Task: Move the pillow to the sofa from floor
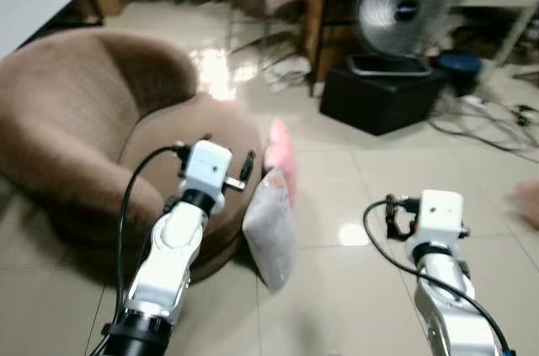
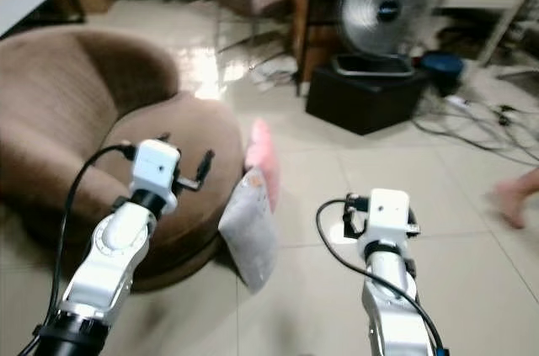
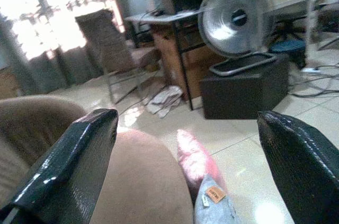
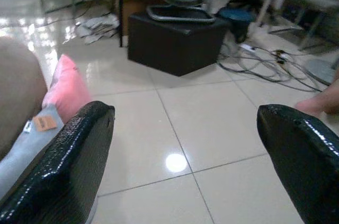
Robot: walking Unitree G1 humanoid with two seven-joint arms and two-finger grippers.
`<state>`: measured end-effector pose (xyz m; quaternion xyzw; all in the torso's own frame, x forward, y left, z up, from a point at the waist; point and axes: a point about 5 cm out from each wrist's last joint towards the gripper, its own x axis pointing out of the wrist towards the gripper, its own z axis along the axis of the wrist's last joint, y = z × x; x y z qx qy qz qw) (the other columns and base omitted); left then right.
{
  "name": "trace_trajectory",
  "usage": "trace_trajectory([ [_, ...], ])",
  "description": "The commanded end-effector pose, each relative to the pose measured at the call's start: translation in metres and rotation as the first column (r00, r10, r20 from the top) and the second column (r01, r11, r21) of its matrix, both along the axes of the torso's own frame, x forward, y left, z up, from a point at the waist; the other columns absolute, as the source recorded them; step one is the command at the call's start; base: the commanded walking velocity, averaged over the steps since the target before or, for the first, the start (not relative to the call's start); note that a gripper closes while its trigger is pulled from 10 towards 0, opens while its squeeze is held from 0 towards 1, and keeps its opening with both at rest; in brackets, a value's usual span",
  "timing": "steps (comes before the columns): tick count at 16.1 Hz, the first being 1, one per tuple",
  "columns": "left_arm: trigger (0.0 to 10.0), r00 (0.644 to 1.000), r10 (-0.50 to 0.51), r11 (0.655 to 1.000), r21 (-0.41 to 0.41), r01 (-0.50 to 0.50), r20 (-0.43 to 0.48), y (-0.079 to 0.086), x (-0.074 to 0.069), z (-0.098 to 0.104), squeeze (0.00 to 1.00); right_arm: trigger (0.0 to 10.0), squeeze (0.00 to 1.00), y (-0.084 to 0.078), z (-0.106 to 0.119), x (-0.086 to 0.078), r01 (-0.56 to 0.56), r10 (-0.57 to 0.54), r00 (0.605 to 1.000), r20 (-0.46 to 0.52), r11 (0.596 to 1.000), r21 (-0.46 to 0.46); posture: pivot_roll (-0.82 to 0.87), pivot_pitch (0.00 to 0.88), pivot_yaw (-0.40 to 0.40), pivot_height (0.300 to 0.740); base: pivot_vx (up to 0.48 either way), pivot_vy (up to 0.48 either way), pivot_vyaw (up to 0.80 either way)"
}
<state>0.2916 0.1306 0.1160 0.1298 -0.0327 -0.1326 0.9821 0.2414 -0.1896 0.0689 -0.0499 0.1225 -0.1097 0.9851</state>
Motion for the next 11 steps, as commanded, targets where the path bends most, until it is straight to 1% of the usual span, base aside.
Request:
trace_trajectory([
  [1,10.0,1.0,0.013,1.0,0.008,-0.013,-0.004,0.0068,0.0009,-0.001,0.0,10.0,0.0,0.0053,0.0025,0.0014,-0.011,0.011,1.0,0.01,1.0,0.01,-0.05,0.0,-0.003,0.74,0.0,0.349,-0.8],
  [2,10.0,1.0,0.013,1.0,0.008,-0.013,-0.004,0.0069,0.001,-0.0011,0.0,10.0,0.0,0.0056,0.0024,0.0014,-0.01,0.01,1.0,0.01,1.0,0.01,-0.05,0.0,-0.002,0.74,0.0,0.349,-0.8],
  [5,10.0,0.999,0.042,0.998,-0.048,-0.042,0.0,0.0081,0.0015,0.0014,0.0,10.0,0.0,0.0051,0.0017,0.0013,-0.01,0.01,1.0,0.01,1.0,0.009,-0.05,0.0,0.0,0.74,0.0,0.0,-0.8],
  [6,10.0,0.999,0.048,0.997,-0.057,-0.046,0.026,0.0099,0.0017,0.0036,0.0,10.0,0.0,0.0038,0.0018,0.0021,-0.013,0.013,1.0,0.012,1.0,0.003,-0.05,0.0,-0.002,0.74,0.0,0.0,-0.8],
  [8,10.0,0.998,0.038,0.997,-0.063,-0.035,0.047,0.0104,0.0006,0.005,0.0,10.0,0.0,0.0031,0.002,0.0032,-0.026,0.026,1.0,0.009,1.0,-0.016,-0.05,0.0,-0.006,0.74,0.0,0.0,-0.8],
  [10,10.0,0.998,0.04,0.997,-0.064,-0.037,0.047,0.0119,-0.0002,0.005,0.0,10.0,0.0,0.0045,0.0021,0.0048,-0.051,0.051,0.999,0.003,0.998,-0.035,-0.05,0.0,-0.009,0.74,0.334,0.0,-0.68],
  [11,10.0,0.998,0.043,0.997,-0.064,-0.04,0.046,0.0114,-0.0004,0.0046,0.0,10.0,0.0,0.007,0.0012,0.0055,-0.082,0.082,0.997,-0.005,0.995,-0.053,-0.05,0.0,-0.01,0.74,0.379,0.0,0.0],
])
